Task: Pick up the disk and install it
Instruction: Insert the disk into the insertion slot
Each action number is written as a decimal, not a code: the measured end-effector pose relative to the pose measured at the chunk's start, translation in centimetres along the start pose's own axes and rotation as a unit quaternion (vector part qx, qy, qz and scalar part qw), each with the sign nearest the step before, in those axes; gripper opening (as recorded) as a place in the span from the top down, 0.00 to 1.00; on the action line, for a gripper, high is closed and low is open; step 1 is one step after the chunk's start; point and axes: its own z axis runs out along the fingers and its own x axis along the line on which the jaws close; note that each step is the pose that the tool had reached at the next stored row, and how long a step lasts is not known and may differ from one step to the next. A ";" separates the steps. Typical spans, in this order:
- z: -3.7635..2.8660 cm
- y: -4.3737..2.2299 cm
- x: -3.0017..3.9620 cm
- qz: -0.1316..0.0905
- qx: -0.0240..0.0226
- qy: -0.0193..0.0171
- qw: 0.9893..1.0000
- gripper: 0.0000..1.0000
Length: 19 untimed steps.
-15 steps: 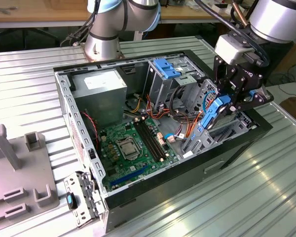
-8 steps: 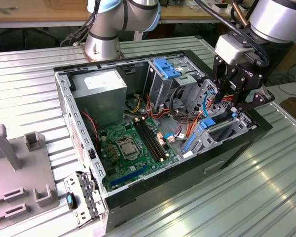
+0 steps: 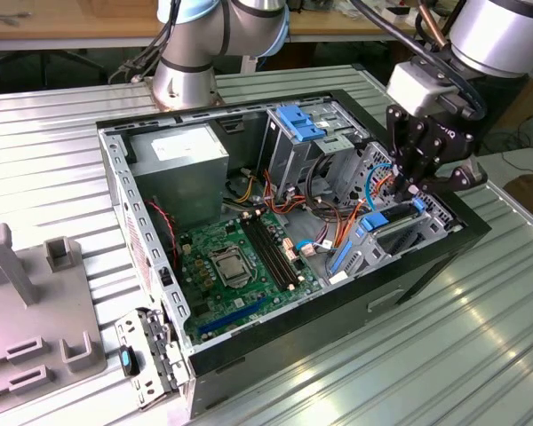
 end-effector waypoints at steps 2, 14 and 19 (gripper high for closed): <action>0.06 -0.61 -0.01 0.000 -0.001 0.000 1.000 0.82; 0.44 -3.75 -0.07 0.000 -0.015 0.000 1.000 0.89; 0.44 -3.76 -0.07 0.000 -0.015 0.000 1.000 0.89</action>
